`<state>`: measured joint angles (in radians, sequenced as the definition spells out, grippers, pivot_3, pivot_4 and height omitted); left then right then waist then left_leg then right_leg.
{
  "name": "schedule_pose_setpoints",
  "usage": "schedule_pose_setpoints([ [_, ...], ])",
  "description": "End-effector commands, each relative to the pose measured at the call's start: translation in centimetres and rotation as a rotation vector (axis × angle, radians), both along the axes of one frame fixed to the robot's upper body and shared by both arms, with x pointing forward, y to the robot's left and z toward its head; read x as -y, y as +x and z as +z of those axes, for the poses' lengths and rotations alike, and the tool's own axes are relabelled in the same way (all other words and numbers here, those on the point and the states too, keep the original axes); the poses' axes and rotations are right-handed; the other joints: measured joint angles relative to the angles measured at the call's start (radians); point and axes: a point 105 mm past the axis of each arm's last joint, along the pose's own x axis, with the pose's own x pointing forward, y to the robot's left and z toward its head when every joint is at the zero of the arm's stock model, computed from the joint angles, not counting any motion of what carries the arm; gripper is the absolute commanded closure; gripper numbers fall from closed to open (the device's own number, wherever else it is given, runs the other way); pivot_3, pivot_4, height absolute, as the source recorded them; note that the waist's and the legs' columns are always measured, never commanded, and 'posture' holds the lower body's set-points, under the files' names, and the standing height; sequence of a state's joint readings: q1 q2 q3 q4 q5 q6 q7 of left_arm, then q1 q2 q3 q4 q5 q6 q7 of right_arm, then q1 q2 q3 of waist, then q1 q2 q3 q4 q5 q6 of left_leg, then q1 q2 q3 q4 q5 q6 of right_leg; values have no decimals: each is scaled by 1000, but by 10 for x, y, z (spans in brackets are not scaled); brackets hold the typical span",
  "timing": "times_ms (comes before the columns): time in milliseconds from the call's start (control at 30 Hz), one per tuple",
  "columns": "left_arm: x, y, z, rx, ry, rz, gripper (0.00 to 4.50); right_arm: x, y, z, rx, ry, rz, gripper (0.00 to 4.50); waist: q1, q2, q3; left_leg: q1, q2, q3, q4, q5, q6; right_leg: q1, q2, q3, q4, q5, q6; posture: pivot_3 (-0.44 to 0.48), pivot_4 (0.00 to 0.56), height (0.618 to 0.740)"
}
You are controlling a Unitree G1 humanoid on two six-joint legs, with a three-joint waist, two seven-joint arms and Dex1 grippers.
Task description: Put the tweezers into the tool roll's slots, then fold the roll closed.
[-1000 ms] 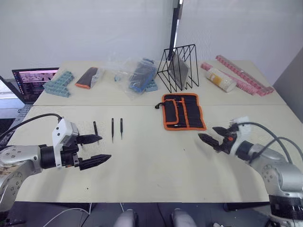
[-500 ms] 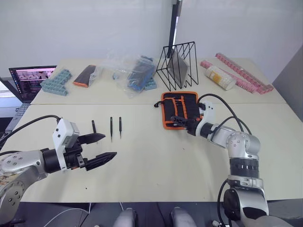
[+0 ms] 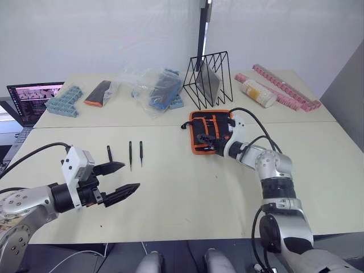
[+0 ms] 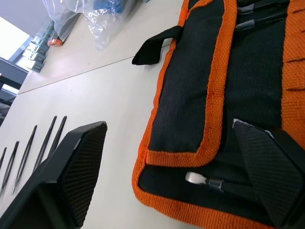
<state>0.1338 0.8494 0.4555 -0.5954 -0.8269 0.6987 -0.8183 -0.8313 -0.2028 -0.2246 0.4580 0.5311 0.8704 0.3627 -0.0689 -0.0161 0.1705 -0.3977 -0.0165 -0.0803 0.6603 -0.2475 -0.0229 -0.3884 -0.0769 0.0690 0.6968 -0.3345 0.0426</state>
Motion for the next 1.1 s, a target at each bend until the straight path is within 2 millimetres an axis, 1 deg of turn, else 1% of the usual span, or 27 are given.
schedule_pose_setpoints([
  [33,2,-3,8,50,6,1,0,-7,5,2,1,12,21,7,0,0,0,0,0,0,0,0,0,0,0,0,0,0,0,0,150,739],
  [167,2,-3,7,49,4,4,0,-25,1,7,-16,78,107,7,-2,0,0,0,0,0,0,0,0,0,0,0,0,0,0,0,150,739],
  [200,2,-4,6,49,7,9,0,-26,0,8,-19,91,117,7,-2,0,0,0,0,0,0,0,0,0,0,0,0,0,0,0,150,739],
  [367,2,-8,4,42,10,23,0,-14,1,16,-36,201,82,7,0,0,0,0,0,0,0,0,0,0,0,0,0,0,0,0,150,739],
  [467,3,-10,1,37,8,29,0,-7,2,13,-52,222,52,7,0,0,0,-1,0,0,0,0,0,0,0,0,0,0,0,0,150,739],
  [567,4,-10,0,37,8,29,0,0,9,10,-73,262,-10,7,0,0,0,0,0,0,0,0,0,0,0,0,0,0,0,0,150,739],
  [667,4,-8,1,40,9,28,0,0,12,8,-83,285,-33,829,-1,0,0,0,0,0,0,0,0,0,0,0,0,0,0,0,150,739],
  [800,4,-7,1,41,11,26,0,-5,13,7,-90,291,-30,2204,-2,0,0,0,0,0,0,0,0,0,0,0,0,0,0,0,150,739],
  [833,4,-6,1,41,11,26,0,-5,13,6,-92,292,-29,2625,-2,0,0,-1,0,0,0,0,0,0,0,0,0,0,0,0,150,739],
  [900,3,-6,1,42,11,27,0,-7,13,4,-102,296,-28,3236,-2,0,0,0,0,0,0,0,0,0,0,0,0,0,0,0,150,739],
  [1000,3,-6,1,43,12,30,0,-8,13,2,-105,293,-26,4287,-1,0,0,0,0,0,0,0,0,0,0,0,0,0,0,0,150,739],
  [1033,2,-5,0,44,12,31,0,-8,13,2,-104,294,-26,4459,-1,0,0,0,0,0,0,0,0,0,0,0,0,0,0,0,150,739],
  [1100,2,-5,0,45,12,32,0,-7,14,3,-101,295,-27,4459,-1,0,0,0,0,0,0,0,0,0,0,0,0,0,0,0,150,739],
])
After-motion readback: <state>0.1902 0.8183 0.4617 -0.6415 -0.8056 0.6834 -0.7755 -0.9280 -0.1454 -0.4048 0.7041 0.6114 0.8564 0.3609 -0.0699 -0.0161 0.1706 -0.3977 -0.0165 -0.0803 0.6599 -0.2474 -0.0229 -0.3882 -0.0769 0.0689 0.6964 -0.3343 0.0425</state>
